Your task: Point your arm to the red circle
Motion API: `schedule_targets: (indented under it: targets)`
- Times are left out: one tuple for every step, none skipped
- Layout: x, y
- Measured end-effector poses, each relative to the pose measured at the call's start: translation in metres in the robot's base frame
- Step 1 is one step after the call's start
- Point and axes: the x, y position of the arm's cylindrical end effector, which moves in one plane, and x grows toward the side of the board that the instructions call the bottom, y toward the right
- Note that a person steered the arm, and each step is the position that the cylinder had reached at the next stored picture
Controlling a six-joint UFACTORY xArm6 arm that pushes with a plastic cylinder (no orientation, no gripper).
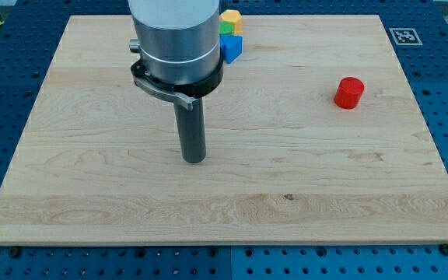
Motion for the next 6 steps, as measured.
schedule_targets:
  targets:
    - [0.000,0.007]
    - [0.000,0.052]
    - [0.000,0.100]
    - [0.000,0.147]
    - [0.000,0.185]
    - [0.002,0.188]
